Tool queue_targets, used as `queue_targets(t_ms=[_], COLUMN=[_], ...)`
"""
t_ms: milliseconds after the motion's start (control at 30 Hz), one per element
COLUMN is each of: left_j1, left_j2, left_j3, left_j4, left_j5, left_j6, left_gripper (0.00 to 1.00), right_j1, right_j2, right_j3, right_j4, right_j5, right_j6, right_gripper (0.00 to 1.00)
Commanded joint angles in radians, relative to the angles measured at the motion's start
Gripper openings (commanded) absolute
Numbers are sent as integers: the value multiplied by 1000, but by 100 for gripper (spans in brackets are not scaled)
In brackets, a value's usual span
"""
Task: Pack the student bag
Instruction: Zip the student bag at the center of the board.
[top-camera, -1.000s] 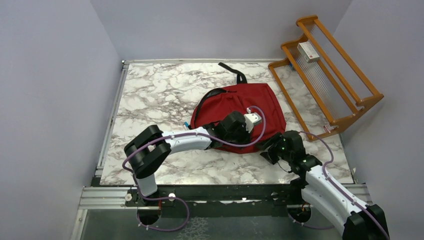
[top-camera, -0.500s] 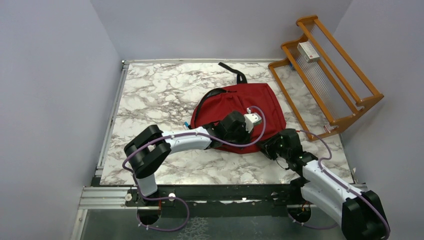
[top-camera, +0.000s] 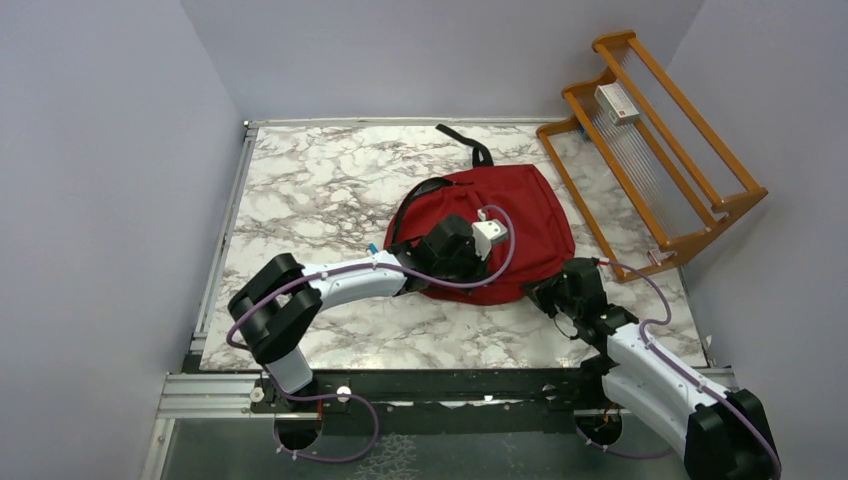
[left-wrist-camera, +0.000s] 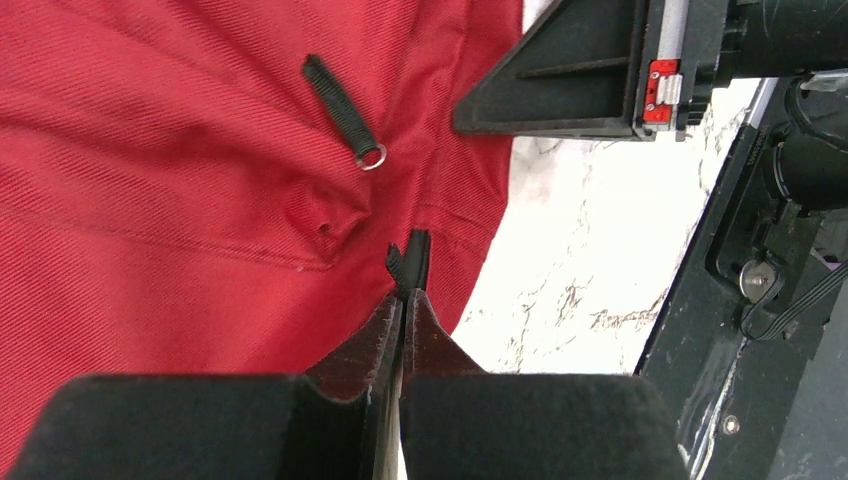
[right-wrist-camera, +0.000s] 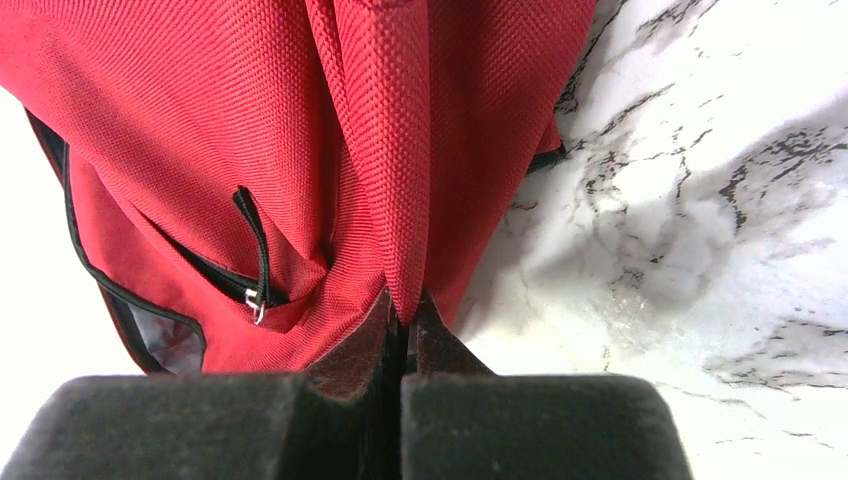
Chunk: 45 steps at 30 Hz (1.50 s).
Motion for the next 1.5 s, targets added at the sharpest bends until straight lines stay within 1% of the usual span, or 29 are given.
queue_targets(t_ms=[0, 100, 200, 600, 833, 900, 1033, 1233, 1300, 1367, 1467], left_j1=[51, 79, 102, 199, 231, 238, 269, 335, 348, 361, 369], left_j2=[-90, -121, -152, -321, -395, -404, -417, -423, -420, -417, -410], left_j3=[-31, -46, -53, -123, -164, -172, -178, -174, -173, -172, -168], left_j4=[-28, -67, -118, -229, -283, -295, -314, -321, -320, -317, -298], left_j5=[59, 97, 106, 46, -26, -73, -164, -241, -291, -305, -270], left_j6=[36, 62, 88, 139, 171, 170, 156, 111, 95, 84, 81], left_gripper=[0, 0, 0, 0, 0, 0, 0, 0, 0, 0, 0], right_j1=[-6, -7, -6, -7, -7, -7, -7, -7, -7, -7, -7], right_j2=[-26, -28, -28, -46, -69, -71, -79, -106, -112, -118, -125], right_j3=[-7, -4, 1, 63, 90, 93, 104, 114, 116, 119, 137], right_j4=[-70, -87, -95, -174, -221, -228, -250, -297, -309, -317, -328], right_j5=[130, 138, 146, 215, 241, 241, 242, 265, 267, 267, 261], right_j6=[-15, -17, -19, -71, -99, -102, -114, -134, -136, -138, -176], right_gripper=[0, 0, 0, 0, 0, 1, 0, 0, 1, 1, 0])
